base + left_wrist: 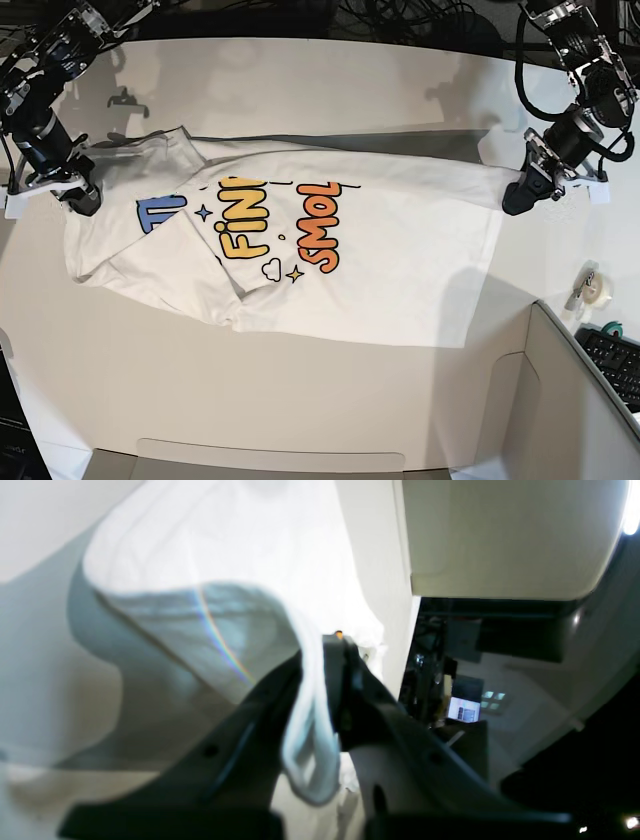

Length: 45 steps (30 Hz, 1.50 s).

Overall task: Layout the t-shirt on the table in an organized manner, then fold the t-shirt properly
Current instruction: 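Lift the shirt edge with both grippers and fold it over the print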

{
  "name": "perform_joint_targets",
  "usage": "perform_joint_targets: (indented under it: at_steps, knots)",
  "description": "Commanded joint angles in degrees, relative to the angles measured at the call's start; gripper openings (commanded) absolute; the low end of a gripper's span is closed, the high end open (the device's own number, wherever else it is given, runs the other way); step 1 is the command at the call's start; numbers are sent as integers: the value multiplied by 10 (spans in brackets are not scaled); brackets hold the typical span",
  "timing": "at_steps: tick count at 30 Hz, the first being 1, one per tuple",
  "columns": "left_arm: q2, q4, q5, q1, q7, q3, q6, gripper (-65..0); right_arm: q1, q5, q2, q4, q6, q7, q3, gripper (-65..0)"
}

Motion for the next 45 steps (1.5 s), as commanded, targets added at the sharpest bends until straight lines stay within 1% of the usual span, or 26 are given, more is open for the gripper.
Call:
perform_joint_targets:
  at_steps: [1, 5, 6, 10, 14, 17, 21, 24, 36, 42, 45]
  knots:
    - [-9, 0, -27, -12, 5, -1, 4, -650, 6, 0, 6, 3, 3, 21, -6, -650]
    - [-9, -32, -27, -35, 5, 3, 4, -650, 7, -15, 8, -39, 0, 62, -22, -650]
    - [-9, -42, -27, -42, 3, 13, 4, -650, 10, -15, 8, -55, -1, 67, -22, -650]
    - [-13, -84, -27, -64, 0, 40, 4, -650, 18, -15, 11, -111, -2, 71, -17, -650]
    - [-14, -114, -27, -83, 0, 56, 4, -650, 23, -23, 15, -130, -2, 73, -17, -650]
    - [-14, -117, -27, -95, 0, 56, 4, -650, 30, -60, 17, -131, -2, 88, -19, -650]
    - [-14, -117, -27, -100, 0, 53, 4, -650, 43, -122, 15, -131, -2, 93, -20, -650]
    - [-16, -117, -27, -106, 0, 53, 4, -650, 47, -149, 15, -132, -2, 99, -21, -650]
    - [-17, -153, -27, -105, 0, 52, 4, -650, 51, -152, 19, -179, -2, 98, -21, -650]
    - [-17, -153, -27, -104, 0, 52, 4, -650, 51, -152, 19, -180, -2, 98, -21, -649]
    - [-27, -153, -27, -104, 0, 52, 4, -650, 51, -152, 19, -180, -2, 98, -21, -566]
